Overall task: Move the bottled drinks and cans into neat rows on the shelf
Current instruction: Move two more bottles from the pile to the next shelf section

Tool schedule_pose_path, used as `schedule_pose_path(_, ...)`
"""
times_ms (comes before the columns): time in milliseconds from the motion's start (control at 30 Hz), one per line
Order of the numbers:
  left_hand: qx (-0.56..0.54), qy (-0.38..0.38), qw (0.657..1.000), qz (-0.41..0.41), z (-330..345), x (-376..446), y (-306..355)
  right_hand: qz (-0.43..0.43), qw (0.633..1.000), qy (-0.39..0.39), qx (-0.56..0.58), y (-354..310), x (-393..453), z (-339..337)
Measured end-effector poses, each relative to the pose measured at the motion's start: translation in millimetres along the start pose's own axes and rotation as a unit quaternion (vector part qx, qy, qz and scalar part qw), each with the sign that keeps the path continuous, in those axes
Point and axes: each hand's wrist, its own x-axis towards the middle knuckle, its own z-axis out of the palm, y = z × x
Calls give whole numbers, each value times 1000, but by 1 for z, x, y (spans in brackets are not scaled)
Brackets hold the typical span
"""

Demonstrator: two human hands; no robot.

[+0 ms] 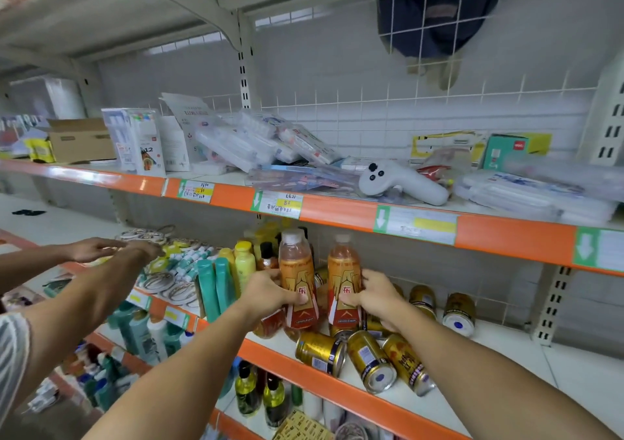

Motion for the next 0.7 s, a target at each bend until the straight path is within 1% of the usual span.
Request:
schedule_pose_path(400, -1, -66, 998, 10, 89, -51, 27, -16, 999, 38, 19, 29, -74, -81)
schedule_pose_path(700, 17, -119, 992, 43, 173, -82, 48, -7, 993, 102, 52, 60, -138, -157)
